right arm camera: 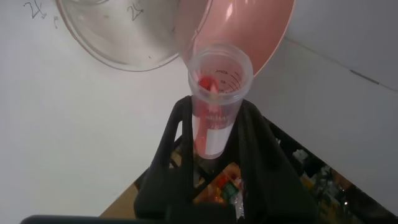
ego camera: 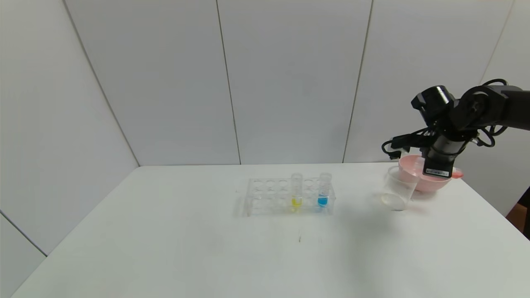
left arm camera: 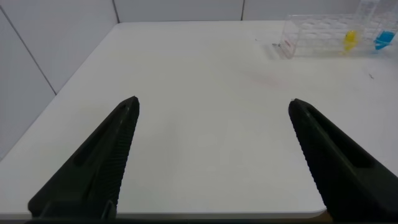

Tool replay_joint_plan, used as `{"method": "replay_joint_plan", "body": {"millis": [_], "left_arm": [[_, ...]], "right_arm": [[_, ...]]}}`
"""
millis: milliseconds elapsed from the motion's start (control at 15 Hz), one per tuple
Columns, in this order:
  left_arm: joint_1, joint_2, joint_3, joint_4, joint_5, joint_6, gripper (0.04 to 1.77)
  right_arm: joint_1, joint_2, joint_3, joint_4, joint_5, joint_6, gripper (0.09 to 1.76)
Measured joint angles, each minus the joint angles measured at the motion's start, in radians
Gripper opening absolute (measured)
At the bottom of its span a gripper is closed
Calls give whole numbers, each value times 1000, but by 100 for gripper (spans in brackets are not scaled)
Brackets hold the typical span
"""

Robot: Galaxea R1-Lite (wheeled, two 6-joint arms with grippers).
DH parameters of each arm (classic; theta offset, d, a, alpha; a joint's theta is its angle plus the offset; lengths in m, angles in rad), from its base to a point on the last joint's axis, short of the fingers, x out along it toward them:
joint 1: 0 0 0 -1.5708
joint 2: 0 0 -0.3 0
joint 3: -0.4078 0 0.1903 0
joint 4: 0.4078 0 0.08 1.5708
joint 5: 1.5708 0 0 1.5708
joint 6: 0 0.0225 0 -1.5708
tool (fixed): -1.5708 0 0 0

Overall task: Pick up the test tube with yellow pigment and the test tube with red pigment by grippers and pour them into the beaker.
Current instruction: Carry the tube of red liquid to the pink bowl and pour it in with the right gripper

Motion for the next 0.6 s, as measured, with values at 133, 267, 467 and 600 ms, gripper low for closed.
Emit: {"method": "replay_joint_plan", "body": {"millis": [133, 267, 467, 600], "left_arm": [[0, 0, 0, 0, 0, 0, 172], [0, 0, 0, 0, 0, 0, 172], [0, 0, 0, 0, 0, 0, 172], [0, 0, 0, 0, 0, 0, 172]], "right_arm": [[5, 4, 0, -6, -16, 0, 49], [9, 10, 0, -12, -48, -1, 49], [19, 14, 0, -19, -97, -10, 49], [27, 16, 0, -28, -123, -22, 49]]}}
